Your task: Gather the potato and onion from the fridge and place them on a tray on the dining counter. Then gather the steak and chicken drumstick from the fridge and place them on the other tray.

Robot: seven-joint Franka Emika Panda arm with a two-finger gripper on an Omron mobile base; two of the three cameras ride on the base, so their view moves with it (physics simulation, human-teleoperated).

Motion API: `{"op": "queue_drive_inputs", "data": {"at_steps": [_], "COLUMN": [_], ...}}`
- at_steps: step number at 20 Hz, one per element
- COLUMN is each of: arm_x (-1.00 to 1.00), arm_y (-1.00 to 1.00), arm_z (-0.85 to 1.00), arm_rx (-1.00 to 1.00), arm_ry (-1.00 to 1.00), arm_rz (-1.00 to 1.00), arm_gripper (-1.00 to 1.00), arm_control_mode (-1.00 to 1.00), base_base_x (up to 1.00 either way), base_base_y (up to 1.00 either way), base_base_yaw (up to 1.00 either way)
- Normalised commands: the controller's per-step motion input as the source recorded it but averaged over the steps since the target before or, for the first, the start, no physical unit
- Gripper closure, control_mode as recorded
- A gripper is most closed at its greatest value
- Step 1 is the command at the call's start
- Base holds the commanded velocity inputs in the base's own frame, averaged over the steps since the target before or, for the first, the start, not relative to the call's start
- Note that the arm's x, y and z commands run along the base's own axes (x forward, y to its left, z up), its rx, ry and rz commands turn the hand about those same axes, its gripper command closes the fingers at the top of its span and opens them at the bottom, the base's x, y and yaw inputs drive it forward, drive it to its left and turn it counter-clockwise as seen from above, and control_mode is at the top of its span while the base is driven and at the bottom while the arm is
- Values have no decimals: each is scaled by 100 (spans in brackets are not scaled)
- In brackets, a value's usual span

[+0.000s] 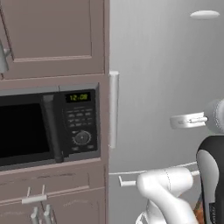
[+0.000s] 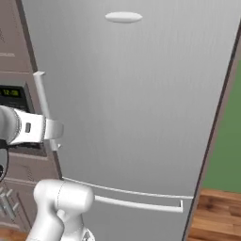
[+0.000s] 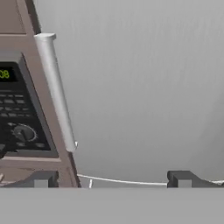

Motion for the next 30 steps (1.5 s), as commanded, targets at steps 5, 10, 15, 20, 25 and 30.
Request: {"op": "queue_drive_inputs", "data": {"at_steps": [5,10,15,20,25,30], "arm_x": [0,0,0,0,0,0], "arm_y": [0,0,0,0,0,0], "arm_z": [0,0,0,0,0,0], "arm_rx": [0,0,0,0,0,0], "arm_ry": [0,0,0,0,0,0], "arm_rz": [0,0,0,0,0,0], "arm_gripper": [-100,-100,-100,-100,-100,-100], "arm_control_mode": [100,100,100,100,100,100], "base_base_x": [-89,-45,0,20,32,41], "base_base_y": [68,83,91,9,45,72], "base_base_yaw": [-27,-44,-39,-29,-22,-9]}}
